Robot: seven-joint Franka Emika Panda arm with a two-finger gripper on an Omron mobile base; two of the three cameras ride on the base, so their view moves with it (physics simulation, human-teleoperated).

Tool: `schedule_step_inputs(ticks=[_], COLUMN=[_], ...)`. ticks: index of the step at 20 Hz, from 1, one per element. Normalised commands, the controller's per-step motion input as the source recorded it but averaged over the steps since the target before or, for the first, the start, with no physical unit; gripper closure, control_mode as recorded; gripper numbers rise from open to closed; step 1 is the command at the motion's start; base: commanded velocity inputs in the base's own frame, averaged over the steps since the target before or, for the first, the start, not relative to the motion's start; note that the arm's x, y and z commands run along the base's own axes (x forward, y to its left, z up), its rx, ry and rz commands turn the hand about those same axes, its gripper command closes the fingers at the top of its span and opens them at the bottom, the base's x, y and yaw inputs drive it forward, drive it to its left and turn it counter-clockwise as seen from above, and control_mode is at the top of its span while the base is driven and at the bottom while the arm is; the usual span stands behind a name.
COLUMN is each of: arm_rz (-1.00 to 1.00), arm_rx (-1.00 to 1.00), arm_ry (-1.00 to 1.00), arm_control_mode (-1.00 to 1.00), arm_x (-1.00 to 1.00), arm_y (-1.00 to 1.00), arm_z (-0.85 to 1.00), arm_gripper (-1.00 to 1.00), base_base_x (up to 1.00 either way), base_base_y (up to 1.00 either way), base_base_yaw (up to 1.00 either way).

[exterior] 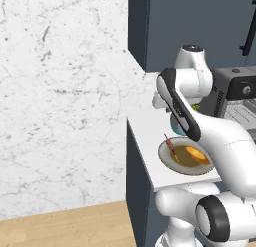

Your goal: Pick up the kebab skewer and baguette bread, and place them inside the toaster oven. Close the toaster oven door and start by setting the timer.

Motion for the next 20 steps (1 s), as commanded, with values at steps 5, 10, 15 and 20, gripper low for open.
schedule_step_inputs(ticks=[5, 10, 15, 20], arm_rz=[0.0, 0.08, 0.13, 0.06], arm_rx=[0.03, 0.1, 0.07, 0.08], arm_ry=[-0.04, -0.11, -0.19, -0.13], arm_control_mode=[-1.0, -1.0, -1.0, -1.0], arm_x=[-0.33, -0.73, -0.75, -0.17], arm_y=[-0.28, -0.98, -1.0, -1.0], arm_z=[-0.01, -0.13, -0.17, -0.12], arm_gripper=[-1.0, -1.0, -1.0, -1.0], base_base_x=[0.0, 0.0, 0.0, 0.0], base_base_y=[0.0, 0.0, 0.0, 0.0], base_base_yaw=[0.0, 0.0, 0.0, 0.0])
